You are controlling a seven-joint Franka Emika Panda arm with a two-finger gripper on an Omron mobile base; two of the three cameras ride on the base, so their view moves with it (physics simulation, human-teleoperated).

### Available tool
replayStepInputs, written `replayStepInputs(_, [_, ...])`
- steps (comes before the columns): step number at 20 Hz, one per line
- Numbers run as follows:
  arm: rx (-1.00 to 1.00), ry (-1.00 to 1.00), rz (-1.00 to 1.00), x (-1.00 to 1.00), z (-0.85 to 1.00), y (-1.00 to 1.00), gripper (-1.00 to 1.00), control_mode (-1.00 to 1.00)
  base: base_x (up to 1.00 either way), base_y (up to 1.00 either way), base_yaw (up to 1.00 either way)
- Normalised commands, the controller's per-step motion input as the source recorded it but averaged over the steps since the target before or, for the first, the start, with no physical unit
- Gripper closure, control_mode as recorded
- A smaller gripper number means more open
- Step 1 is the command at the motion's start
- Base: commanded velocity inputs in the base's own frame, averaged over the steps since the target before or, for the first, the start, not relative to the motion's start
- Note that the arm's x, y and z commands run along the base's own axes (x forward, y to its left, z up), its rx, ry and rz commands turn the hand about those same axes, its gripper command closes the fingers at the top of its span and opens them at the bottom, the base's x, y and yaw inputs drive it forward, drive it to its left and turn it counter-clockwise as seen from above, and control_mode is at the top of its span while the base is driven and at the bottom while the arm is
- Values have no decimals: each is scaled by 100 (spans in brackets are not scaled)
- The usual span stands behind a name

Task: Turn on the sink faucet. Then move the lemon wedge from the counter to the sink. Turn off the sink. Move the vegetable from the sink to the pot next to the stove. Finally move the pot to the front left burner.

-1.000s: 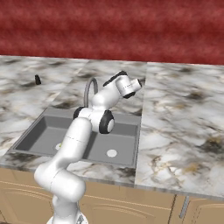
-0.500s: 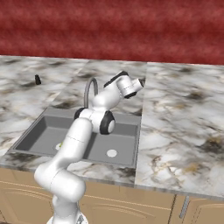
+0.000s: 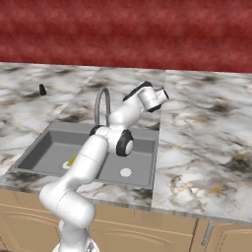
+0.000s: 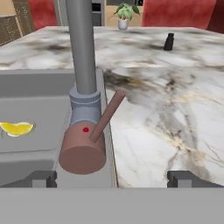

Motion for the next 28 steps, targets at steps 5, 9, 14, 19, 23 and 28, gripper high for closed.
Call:
replayStepInputs(5, [0,-4,-4,-48,11,0,-100,-100,0,0,0])
replayStepInputs(9, [0,0,-10,-48,20,0,-100,-100,0,0,0])
replayStepInputs(14, [0,0,-9,-52,15,1,-100,-100,0,0,0])
replayStepInputs(19, [-2,0,-8,-64,4,9,-100,-100,0,0,0])
replayStepInputs(23, [-3,0,-8,-76,1,17,-100,-100,0,0,0])
replayStepInputs(28, [-2,0,-7,-91,2,19,-100,-100,0,0,0])
